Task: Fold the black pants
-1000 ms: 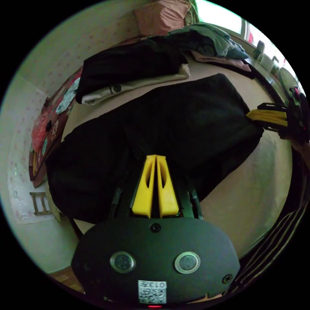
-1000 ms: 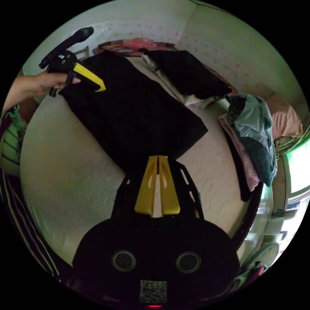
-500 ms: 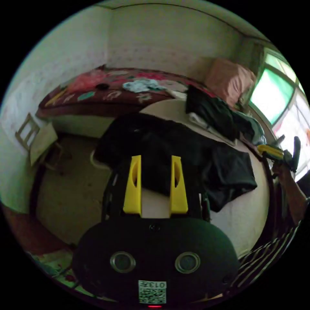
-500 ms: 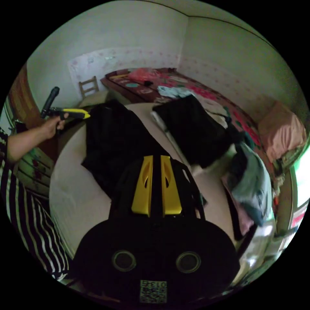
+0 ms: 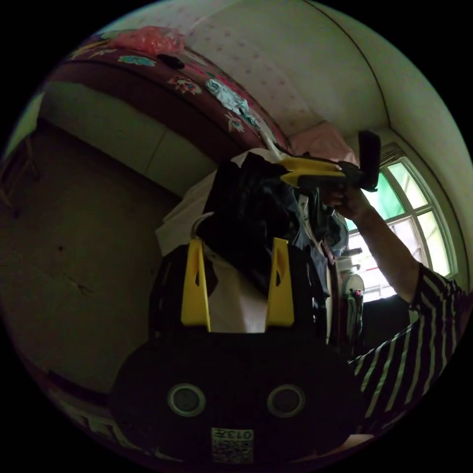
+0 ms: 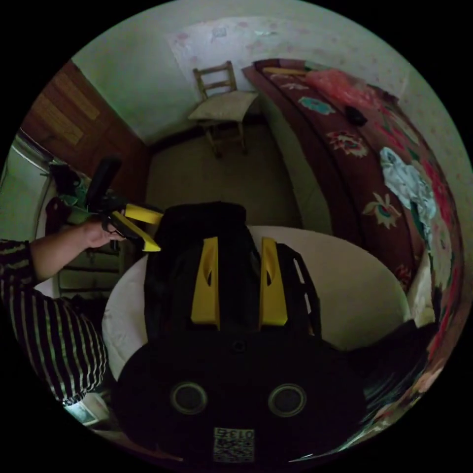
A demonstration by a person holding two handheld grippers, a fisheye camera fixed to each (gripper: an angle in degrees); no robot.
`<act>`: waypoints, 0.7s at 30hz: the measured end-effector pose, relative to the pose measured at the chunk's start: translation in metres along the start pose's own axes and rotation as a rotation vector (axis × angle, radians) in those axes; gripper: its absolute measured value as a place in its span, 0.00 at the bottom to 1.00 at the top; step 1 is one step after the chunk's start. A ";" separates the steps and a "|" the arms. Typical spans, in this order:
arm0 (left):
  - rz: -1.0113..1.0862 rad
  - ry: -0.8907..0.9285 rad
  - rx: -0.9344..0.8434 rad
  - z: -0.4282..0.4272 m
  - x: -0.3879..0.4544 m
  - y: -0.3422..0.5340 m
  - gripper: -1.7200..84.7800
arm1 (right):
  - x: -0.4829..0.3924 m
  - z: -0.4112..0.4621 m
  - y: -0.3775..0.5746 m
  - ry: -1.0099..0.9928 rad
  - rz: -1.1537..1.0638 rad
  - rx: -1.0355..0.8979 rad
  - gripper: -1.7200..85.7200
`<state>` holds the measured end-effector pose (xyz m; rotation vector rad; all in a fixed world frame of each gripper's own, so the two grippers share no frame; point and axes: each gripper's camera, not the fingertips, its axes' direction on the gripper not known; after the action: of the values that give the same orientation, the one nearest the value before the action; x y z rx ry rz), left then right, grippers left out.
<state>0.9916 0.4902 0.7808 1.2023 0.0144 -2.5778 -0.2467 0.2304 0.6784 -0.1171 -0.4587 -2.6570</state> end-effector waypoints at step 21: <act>0.420 -0.235 0.111 -0.038 0.201 0.015 0.09 | 0.005 -0.076 0.056 0.119 -0.254 0.159 0.05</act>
<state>0.9021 0.4279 0.6074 0.8210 -0.3932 -2.3462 -0.2272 0.1553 0.6246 0.1575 -0.6818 -2.8392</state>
